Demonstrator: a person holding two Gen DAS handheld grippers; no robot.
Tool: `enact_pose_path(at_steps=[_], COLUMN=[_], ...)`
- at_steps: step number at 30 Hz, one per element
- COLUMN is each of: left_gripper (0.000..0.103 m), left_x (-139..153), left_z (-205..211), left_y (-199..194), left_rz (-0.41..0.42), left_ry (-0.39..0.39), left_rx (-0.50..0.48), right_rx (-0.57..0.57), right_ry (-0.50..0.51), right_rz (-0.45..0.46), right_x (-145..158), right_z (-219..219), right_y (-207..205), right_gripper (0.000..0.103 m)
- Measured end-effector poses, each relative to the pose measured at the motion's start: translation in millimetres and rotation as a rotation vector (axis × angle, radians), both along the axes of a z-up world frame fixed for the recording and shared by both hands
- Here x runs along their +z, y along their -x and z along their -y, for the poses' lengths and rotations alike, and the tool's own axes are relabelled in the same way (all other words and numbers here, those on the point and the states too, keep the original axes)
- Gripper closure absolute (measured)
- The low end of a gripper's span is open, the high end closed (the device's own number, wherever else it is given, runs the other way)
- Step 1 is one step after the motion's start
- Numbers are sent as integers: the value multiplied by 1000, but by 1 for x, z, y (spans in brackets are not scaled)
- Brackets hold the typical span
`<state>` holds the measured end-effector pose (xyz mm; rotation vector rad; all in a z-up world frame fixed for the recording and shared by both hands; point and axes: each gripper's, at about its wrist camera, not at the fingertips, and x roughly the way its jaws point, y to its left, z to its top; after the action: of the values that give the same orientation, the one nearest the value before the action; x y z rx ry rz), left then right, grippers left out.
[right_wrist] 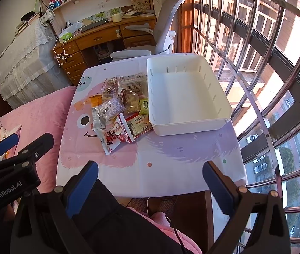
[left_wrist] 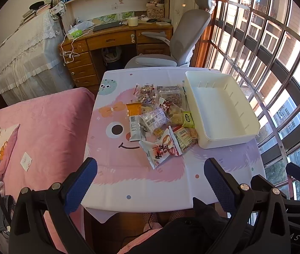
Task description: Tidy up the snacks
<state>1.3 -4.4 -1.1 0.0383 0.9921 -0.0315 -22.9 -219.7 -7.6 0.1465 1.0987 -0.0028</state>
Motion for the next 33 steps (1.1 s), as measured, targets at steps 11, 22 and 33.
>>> enact_pose_path(at_steps=[11, 22, 33], left_gripper=[3, 3, 3], left_x=[2, -1, -11], left_z=[-12, -38, -67], left_y=[9, 6, 0], left_rz=[-12, -30, -60], left_ry=[15, 48, 67], left_rx=[-8, -44, -80], right_rx=[-13, -30, -17], right_ry=[12, -4, -17], right_rz=[-24, -44, -38], right_x=[-2, -5, -4], right_z=[-20, -41, -74], right_y=[4, 10, 13], right_gripper=[3, 3, 7])
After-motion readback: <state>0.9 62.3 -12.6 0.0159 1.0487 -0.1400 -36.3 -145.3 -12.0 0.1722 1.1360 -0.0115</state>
